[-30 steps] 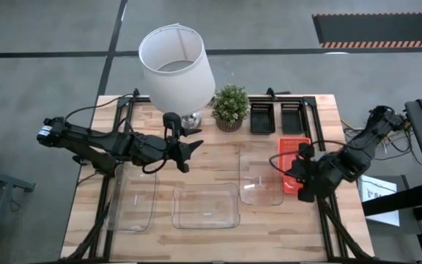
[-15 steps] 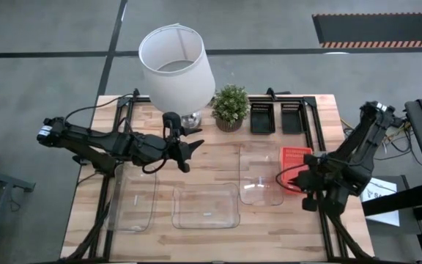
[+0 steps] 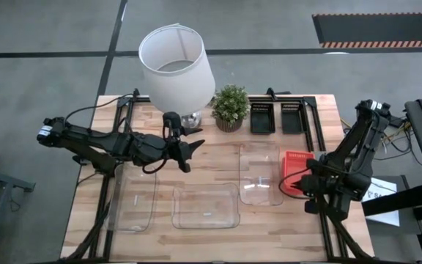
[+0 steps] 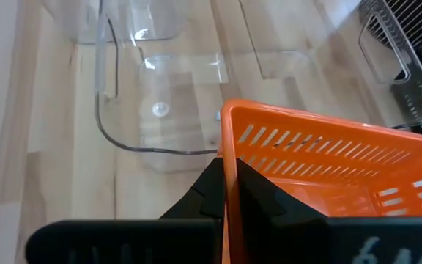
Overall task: Stack baskets by color
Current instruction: Stack the left orange bin on the orange bins, then stack the middle transparent bin on the right transparent bin
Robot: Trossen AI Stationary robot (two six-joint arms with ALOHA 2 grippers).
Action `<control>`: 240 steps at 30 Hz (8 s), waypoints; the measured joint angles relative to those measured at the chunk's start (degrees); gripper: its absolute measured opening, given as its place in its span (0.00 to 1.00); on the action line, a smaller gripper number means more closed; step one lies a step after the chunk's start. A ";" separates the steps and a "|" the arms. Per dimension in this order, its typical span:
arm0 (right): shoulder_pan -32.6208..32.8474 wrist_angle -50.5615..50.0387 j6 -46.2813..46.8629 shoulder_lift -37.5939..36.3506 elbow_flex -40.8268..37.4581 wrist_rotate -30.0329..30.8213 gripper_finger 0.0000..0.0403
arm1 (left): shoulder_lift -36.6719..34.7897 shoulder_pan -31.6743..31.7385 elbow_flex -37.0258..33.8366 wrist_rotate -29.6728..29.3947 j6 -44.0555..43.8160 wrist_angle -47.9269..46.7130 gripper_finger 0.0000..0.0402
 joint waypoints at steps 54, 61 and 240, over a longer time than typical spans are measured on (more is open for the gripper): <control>-0.07 3.94 2.29 0.13 -4.87 -10.72 0.17 | 2.83 -0.98 0.09 0.07 -3.34 10.25 0.39; -0.07 4.02 5.93 0.12 -6.21 -10.60 0.29 | 3.36 -0.94 0.07 0.06 -3.28 10.25 0.39; -29.73 43.28 -60.40 5.70 6.12 -16.93 0.10 | 13.34 -7.04 -0.17 14.51 -30.61 -21.94 0.30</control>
